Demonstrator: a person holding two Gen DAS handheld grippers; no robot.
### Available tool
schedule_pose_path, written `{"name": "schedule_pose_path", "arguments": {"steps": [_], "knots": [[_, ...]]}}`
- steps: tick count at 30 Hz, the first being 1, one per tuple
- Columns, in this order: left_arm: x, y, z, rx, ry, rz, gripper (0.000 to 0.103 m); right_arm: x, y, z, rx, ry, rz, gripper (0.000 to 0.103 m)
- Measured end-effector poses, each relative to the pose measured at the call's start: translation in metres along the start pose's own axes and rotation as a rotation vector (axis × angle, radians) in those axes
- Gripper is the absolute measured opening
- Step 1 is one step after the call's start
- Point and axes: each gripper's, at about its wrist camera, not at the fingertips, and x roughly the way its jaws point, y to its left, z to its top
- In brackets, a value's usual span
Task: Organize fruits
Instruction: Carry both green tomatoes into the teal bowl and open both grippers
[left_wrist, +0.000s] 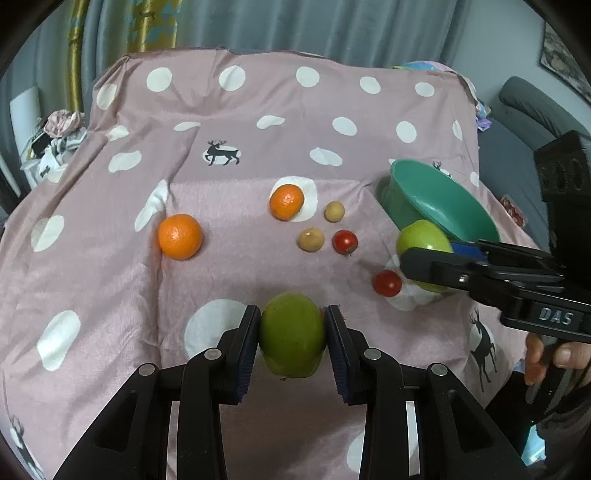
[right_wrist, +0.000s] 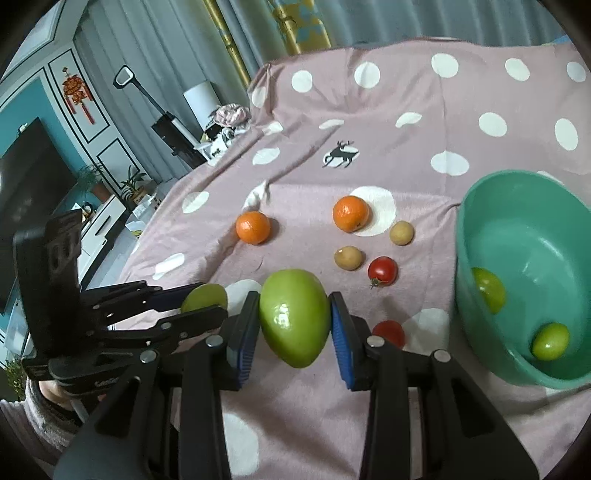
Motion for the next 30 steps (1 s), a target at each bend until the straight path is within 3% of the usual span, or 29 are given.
{"name": "schedule_pose_path", "arguments": {"steps": [13,30], "knots": [[-0.008,-0.025,0.014,0.046,-0.034,0.008,0.036,-0.037,-0.011,-0.005,0.011,-0.088,-0.009,0.037],[0.013,-0.079,0.052,0.149,-0.058,-0.036,0.036,-0.079,-0.064,-0.007,0.1,-0.199,-0.1,0.037]]}}
